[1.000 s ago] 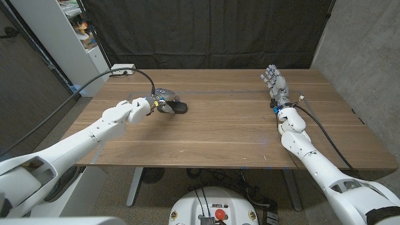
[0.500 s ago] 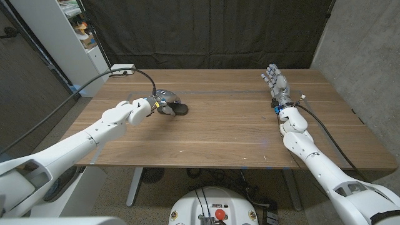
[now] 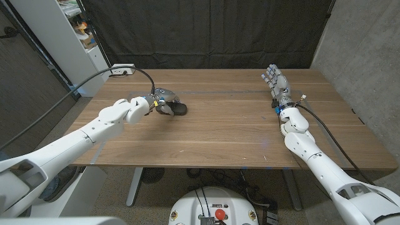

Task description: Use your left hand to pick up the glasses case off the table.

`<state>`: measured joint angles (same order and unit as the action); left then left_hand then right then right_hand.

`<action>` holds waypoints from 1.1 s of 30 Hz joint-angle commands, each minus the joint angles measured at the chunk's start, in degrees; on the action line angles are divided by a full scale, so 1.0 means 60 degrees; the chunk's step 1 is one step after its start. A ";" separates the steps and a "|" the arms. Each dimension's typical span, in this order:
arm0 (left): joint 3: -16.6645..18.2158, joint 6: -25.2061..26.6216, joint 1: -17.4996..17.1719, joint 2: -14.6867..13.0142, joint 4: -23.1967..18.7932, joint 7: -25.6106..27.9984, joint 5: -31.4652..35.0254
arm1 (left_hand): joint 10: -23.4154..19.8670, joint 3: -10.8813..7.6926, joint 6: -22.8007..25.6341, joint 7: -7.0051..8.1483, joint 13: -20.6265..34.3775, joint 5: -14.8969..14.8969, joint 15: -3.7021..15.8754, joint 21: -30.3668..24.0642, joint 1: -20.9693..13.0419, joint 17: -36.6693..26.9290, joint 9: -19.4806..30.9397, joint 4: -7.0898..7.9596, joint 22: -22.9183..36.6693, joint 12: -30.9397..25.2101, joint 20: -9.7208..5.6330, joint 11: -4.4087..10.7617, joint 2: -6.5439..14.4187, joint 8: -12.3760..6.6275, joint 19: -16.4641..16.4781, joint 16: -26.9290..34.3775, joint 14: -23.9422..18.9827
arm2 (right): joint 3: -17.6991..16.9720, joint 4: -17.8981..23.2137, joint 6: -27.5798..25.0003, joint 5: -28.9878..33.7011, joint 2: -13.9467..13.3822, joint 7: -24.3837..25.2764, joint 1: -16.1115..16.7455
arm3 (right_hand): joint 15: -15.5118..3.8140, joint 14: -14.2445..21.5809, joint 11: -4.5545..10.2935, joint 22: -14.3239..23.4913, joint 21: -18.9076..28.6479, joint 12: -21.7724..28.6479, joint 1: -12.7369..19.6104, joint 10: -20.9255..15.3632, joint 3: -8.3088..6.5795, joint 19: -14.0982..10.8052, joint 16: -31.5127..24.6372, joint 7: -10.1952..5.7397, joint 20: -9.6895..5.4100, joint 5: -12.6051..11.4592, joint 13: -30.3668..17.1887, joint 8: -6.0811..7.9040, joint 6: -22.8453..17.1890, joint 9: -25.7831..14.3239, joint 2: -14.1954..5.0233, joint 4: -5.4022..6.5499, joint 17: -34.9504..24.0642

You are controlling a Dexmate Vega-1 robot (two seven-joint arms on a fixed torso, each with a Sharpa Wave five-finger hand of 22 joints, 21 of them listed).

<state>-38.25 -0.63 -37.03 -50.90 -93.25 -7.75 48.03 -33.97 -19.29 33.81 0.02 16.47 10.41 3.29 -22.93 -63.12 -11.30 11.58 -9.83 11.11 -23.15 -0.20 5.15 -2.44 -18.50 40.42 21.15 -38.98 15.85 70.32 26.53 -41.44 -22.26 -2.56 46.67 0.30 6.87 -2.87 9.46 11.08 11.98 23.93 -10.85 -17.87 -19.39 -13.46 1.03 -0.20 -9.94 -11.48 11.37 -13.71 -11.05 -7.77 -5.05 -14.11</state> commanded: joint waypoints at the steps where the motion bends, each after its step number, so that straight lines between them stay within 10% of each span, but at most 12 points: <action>1: 0.0235 -0.0072 0.0133 -0.0072 -0.0178 0.0046 0.0115 | -0.0289 -0.0191 0.0435 0.0183 0.0045 0.0022 0.0707 -0.0076 -0.0892 -0.0039 0.0046 0.0232 0.0020 -0.0072 -0.0012 0.0167 0.1060 -0.0041 -0.0050 -0.0015 -0.0130 | -0.0001 0.0105 -0.0003 0.0043 -0.0087 0.0081 0.0105 | -0.0024 0.0072 0.0000 0.0055 0.0026 0.0011 -0.0075 -0.0101 0.0000 -0.0077 -0.0019 0.0034 0.0025 -0.0040 -0.0021 0.0038 -0.0064 -0.0014 -0.0028 -0.0009 -0.0010; 33: 0.1030 -0.0488 0.0117 -0.0418 -0.0803 0.0158 -0.0057 | -0.0425 -0.0170 0.0619 0.0217 0.0104 0.0015 0.0709 -0.0120 -0.0826 -0.0030 0.0046 0.0269 0.0012 -0.0066 -0.0021 0.0179 0.1119 -0.0045 -0.0061 -0.0111 -0.0174 | 0.0044 0.0644 -0.0090 0.0179 -0.0225 0.0402 0.0311 | -0.0029 0.0079 0.0001 0.0055 0.0018 0.0002 -0.0099 -0.0119 0.0006 -0.0085 -0.0018 0.0044 0.0030 -0.0037 -0.0022 0.0026 -0.0053 -0.0013 -0.0053 -0.0005 -0.0010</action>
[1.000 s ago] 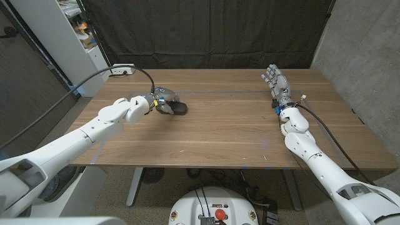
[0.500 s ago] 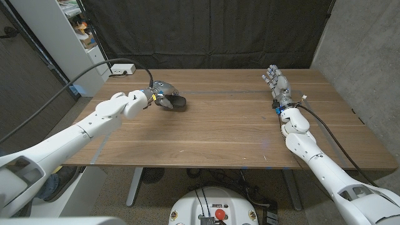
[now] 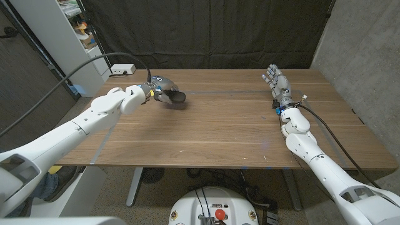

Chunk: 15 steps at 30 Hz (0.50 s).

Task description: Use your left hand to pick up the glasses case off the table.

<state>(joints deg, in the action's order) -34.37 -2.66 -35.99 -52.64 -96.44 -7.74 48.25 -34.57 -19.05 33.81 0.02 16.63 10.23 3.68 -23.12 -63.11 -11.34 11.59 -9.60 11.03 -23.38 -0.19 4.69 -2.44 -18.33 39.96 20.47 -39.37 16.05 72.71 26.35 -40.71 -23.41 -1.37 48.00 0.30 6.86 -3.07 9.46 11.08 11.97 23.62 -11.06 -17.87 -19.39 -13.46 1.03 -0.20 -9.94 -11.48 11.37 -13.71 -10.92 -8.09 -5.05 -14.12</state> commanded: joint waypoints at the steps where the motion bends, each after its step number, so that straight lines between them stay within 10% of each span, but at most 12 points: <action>1: 0.0407 -0.0158 -0.0060 -0.0124 -0.0273 0.0201 -0.0085 | -0.0324 -0.0207 0.0616 0.0216 0.0079 0.0043 0.0636 -0.0088 -0.0817 -0.0026 0.0044 0.0237 0.0025 -0.0025 -0.0019 0.0255 0.1126 -0.0071 0.0013 0.0001 -0.0112 | 0.0006 0.0299 -0.0083 0.0067 -0.0051 0.0246 0.0108 | -0.0030 0.0075 0.0029 0.0056 0.0018 0.0001 -0.0049 -0.0083 0.0008 -0.0085 -0.0016 0.0043 0.0032 -0.0037 -0.0022 0.0027 -0.0056 -0.0035 -0.0002 -0.0004 -0.0010; 15: 0.0757 -0.0305 -0.0007 -0.0192 -0.0481 0.0411 -0.0094 | -0.0326 -0.0173 0.0620 0.0226 0.0104 0.0034 0.0644 -0.0111 -0.0749 -0.0028 0.0046 0.0265 0.0022 0.0000 -0.0028 0.0277 0.1128 -0.0045 0.0024 -0.0032 -0.0131 | 0.0044 0.0448 -0.0212 0.0155 -0.0102 0.0466 0.0137 | -0.0031 0.0084 0.0027 0.0056 0.0016 0.0003 -0.0040 -0.0104 0.0004 -0.0090 -0.0017 0.0050 0.0026 -0.0038 -0.0022 0.0026 -0.0061 -0.0035 -0.0014 -0.0014 -0.0007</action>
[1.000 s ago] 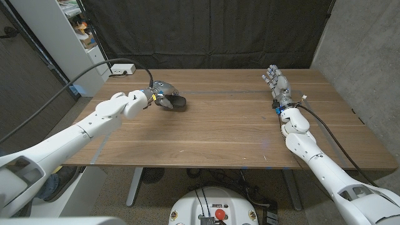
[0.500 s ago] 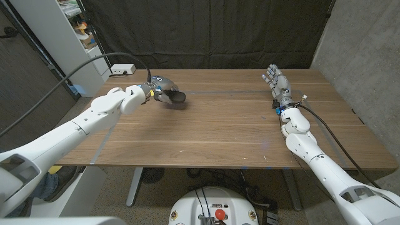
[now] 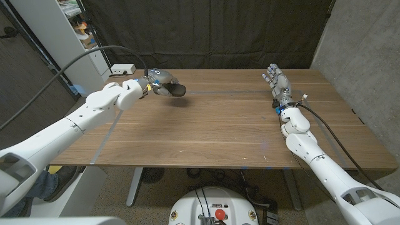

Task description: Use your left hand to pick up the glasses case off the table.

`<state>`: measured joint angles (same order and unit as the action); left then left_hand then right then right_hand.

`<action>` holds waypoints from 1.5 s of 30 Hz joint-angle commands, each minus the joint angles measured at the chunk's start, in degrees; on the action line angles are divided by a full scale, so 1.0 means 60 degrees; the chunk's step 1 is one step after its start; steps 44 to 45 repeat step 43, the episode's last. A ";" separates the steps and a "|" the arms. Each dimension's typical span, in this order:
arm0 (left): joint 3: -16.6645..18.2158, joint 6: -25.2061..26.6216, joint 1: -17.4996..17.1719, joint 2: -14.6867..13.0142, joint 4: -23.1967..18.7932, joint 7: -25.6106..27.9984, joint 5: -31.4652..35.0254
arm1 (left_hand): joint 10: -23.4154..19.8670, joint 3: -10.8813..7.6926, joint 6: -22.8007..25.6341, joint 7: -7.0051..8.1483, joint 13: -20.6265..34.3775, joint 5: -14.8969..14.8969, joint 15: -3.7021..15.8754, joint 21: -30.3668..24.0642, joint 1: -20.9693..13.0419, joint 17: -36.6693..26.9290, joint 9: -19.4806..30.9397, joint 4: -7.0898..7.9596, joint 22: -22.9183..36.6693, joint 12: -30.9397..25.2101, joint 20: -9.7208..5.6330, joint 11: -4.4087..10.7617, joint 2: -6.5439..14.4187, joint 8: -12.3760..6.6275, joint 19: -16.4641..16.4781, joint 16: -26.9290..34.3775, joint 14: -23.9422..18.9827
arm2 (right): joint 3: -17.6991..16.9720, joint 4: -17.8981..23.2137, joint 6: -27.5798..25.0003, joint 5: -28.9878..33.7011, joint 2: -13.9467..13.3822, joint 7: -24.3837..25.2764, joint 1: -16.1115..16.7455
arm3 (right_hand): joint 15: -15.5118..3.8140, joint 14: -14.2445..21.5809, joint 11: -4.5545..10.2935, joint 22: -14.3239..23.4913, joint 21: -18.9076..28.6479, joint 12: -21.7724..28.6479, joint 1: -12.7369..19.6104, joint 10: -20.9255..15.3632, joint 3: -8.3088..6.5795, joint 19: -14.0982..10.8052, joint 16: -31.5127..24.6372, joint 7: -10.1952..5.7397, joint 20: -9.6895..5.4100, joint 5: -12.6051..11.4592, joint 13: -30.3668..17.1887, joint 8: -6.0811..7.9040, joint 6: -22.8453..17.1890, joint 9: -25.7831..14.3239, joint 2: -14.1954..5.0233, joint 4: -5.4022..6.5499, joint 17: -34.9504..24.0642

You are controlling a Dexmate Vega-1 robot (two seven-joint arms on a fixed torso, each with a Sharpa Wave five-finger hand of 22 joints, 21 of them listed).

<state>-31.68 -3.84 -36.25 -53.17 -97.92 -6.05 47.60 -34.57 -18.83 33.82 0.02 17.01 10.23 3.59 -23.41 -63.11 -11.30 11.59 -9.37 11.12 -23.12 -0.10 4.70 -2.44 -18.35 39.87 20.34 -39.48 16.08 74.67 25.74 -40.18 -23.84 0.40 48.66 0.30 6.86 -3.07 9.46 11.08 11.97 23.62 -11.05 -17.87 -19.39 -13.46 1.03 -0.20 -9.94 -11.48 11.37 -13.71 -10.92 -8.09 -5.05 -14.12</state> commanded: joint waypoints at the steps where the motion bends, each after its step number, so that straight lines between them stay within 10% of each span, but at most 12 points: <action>1: 0.0327 -0.0131 0.0063 -0.0122 -0.0255 0.0115 0.0033 | -0.0324 -0.0209 0.0622 0.0220 0.0042 0.0035 0.0661 -0.0063 -0.0746 -0.0033 0.0046 0.0227 0.0008 -0.0042 -0.0046 0.0275 0.1124 -0.0041 0.0037 -0.0014 -0.0111 | 0.0047 0.0104 -0.0108 0.0071 -0.0028 0.0159 0.0011 | -0.0027 0.0086 0.0027 0.0055 0.0016 0.0004 -0.0043 -0.0107 0.0005 -0.0091 -0.0018 0.0050 0.0026 -0.0037 -0.0022 0.0026 -0.0063 -0.0034 -0.0016 -0.0012 -0.0007; 45: 0.0978 -0.0429 0.0510 -0.0054 -0.0615 0.0128 0.0029 | -0.0399 -0.0163 0.0785 0.0255 0.0110 0.0032 0.0730 -0.0060 -0.0657 -0.0049 0.0047 0.0236 -0.0006 0.0014 -0.0081 0.0288 0.1167 -0.0016 -0.0099 -0.0106 -0.0156 | 0.0170 -0.0173 -0.0028 0.0118 0.0184 0.0135 -0.0265 | -0.0035 0.0186 0.0041 0.0055 0.0029 0.0016 -0.0040 -0.0207 -0.0005 -0.0170 -0.0059 0.0047 0.0033 -0.0034 -0.0023 0.0026 -0.0084 -0.0033 -0.0071 -0.0015 -0.0016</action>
